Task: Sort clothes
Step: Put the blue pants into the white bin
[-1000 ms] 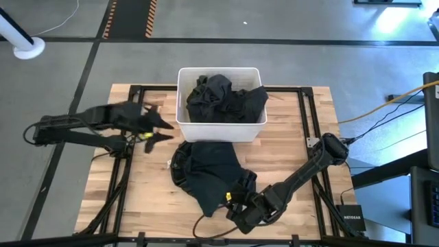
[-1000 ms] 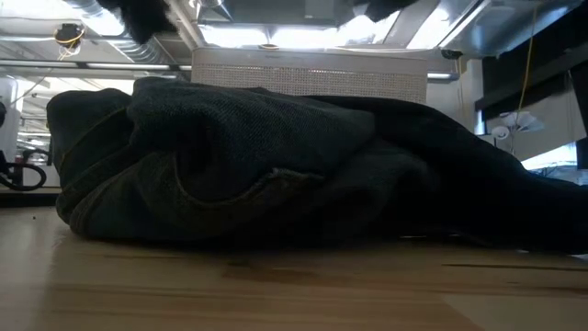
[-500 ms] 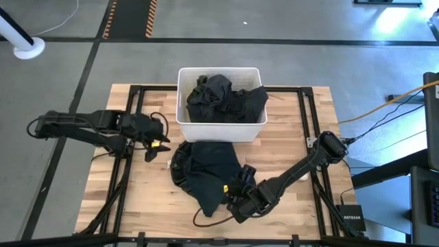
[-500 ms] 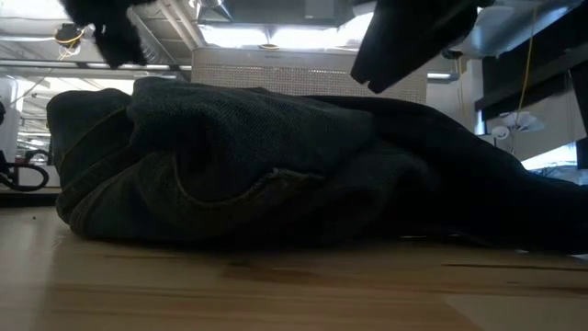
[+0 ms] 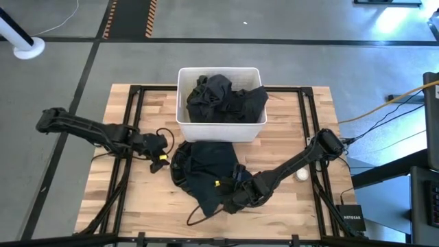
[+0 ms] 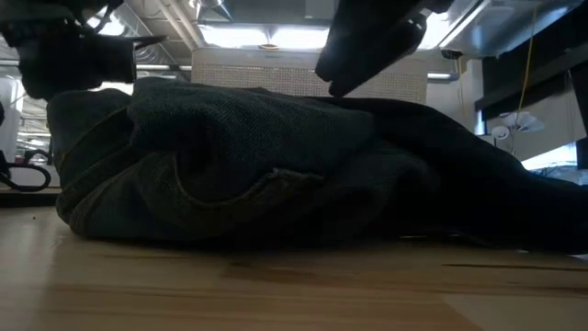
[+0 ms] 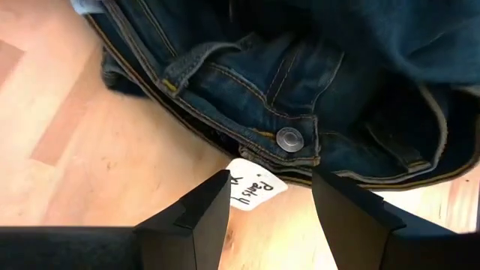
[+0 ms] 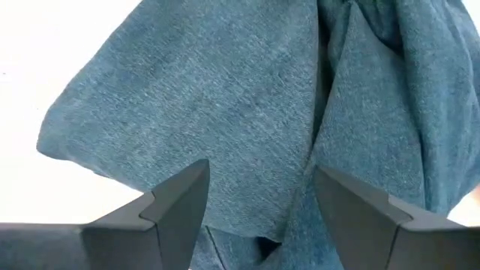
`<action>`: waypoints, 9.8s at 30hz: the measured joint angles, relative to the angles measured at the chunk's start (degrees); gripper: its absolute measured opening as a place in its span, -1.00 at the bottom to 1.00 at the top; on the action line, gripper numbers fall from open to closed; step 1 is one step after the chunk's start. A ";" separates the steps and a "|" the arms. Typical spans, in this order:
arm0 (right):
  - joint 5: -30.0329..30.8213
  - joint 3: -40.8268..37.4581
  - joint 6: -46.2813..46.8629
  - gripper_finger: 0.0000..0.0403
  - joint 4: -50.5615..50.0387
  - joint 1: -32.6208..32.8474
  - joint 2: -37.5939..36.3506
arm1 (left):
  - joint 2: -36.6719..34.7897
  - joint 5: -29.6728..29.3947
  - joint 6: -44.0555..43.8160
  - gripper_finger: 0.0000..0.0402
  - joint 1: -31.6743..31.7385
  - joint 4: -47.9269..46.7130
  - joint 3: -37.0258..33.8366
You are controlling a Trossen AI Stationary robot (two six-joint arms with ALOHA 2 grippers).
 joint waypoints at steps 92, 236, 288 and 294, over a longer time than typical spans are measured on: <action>12.75 -4.89 -22.43 -0.74 20.44 -4.00 4.73 | 19.48 0.20 4.27 -0.09 -5.12 34.82 0.64; 17.08 -32.64 15.91 0.35 4.51 -0.01 -24.61 | -19.96 -36.21 43.10 -0.09 -5.07 42.72 0.32; 0.22 -34.49 -22.68 -0.91 48.37 -13.68 -25.33 | -19.96 -36.20 43.95 -0.09 -5.07 41.91 0.32; 3.08 -26.18 -29.44 -0.92 48.37 -13.79 -25.33 | -19.96 -36.21 43.95 -0.09 -5.05 41.91 0.32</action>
